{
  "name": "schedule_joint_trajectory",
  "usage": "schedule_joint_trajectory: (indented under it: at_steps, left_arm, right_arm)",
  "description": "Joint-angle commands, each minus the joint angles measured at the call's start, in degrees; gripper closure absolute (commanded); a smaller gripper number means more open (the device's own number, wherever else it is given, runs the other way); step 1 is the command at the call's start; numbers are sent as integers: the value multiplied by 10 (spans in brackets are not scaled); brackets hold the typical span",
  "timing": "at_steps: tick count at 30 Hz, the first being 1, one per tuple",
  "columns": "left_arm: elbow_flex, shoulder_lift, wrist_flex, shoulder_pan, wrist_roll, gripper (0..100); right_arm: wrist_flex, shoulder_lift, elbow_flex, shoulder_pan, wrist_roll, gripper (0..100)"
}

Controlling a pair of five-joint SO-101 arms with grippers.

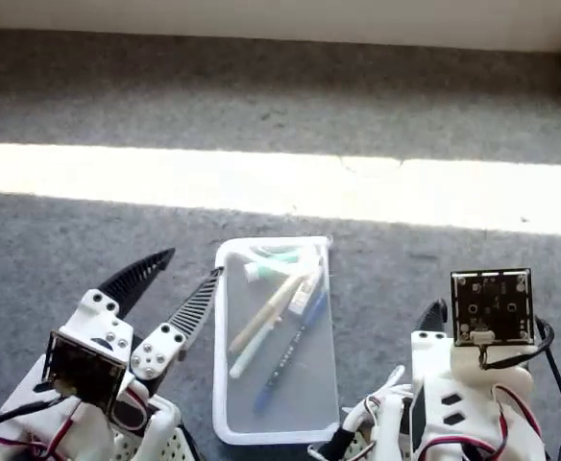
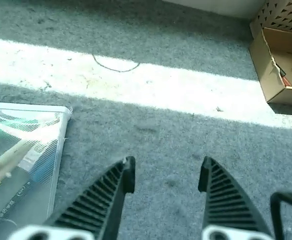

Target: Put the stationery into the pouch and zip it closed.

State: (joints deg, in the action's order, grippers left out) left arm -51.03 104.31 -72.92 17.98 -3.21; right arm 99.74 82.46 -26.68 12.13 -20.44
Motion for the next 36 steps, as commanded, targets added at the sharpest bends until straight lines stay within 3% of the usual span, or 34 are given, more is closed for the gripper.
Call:
schedule_joint_trajectory:
  at_steps: [1,5,8,11,14,17,25,30,33,36]
  left_arm:
    - [25,7,2,-82,-55,811]
    - [22,7,-1,-150,-55,820]
    - [22,7,-1,-189,-55,910]
    - [22,7,-2,-211,-57,998]
    - [9,7,-3,-219,-55,980]
    - [-22,7,-2,-221,-56,979]
    - [-157,7,2,-221,-56,979]
    - [-288,7,6,-221,-57,977]
    - [-366,7,53,-222,-57,978]
    - [-437,7,113,-233,-57,977]
  right_arm:
    - [-22,15,-58,1,-1,800]
    - [-49,58,-130,0,29,800]
    - [-77,101,-172,0,42,822]
    - [-127,142,-216,-12,42,918]
    - [-149,182,-271,-58,42,993]
    - [-152,228,-325,-83,47,994]
    - [-156,227,-368,-84,47,994]
    - [-234,227,-476,-82,47,994]
    - [-295,228,-567,-70,51,994]
    - [-356,228,-636,-41,127,994]
